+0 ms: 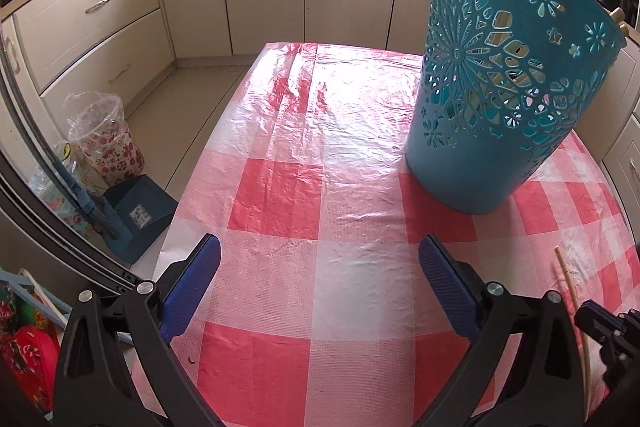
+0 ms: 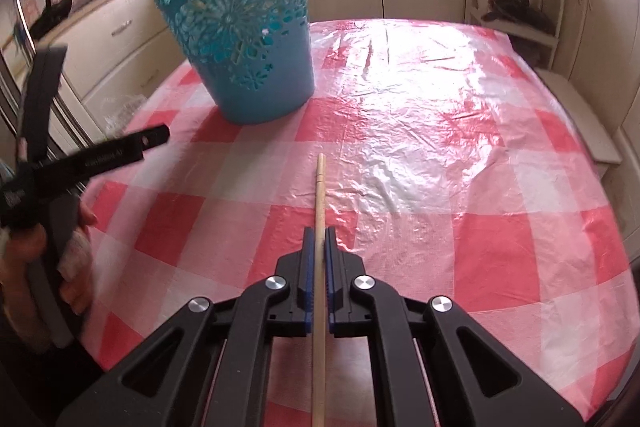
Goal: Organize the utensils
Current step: 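Lift the stick with the right tool over the basket and open it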
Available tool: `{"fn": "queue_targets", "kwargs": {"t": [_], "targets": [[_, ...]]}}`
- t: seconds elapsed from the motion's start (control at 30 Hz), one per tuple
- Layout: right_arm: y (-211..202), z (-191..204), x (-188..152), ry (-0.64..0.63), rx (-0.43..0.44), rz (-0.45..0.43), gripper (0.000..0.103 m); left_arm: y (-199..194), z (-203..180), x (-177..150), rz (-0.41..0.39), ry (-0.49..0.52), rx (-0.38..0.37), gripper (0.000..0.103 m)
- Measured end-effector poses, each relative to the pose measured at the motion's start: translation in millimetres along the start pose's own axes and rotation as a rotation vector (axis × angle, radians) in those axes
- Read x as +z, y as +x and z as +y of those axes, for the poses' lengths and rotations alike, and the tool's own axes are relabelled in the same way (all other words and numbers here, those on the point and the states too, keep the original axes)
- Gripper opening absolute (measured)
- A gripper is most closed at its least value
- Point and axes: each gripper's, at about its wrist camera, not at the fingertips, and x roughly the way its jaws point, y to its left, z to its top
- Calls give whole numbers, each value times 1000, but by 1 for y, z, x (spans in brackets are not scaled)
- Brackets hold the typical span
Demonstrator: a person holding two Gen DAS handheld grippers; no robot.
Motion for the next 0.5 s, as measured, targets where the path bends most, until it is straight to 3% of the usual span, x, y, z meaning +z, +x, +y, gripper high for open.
{"fn": "queue_targets", "kwargs": {"t": [0.13, 0.23, 0.37, 0.5], "targets": [[-37, -14, 21, 159, 226, -113, 6, 2, 0, -1, 11, -2, -1, 95], [-70, -9, 47, 193, 325, -234, 6, 2, -1, 0, 13, 5, 2, 95], [-104, 17, 98, 178, 377, -415, 6, 2, -2, -1, 14, 6, 3, 95], [-109, 43, 150, 172, 368, -554, 6, 2, -1, -1, 11, 1, -2, 95]]}}
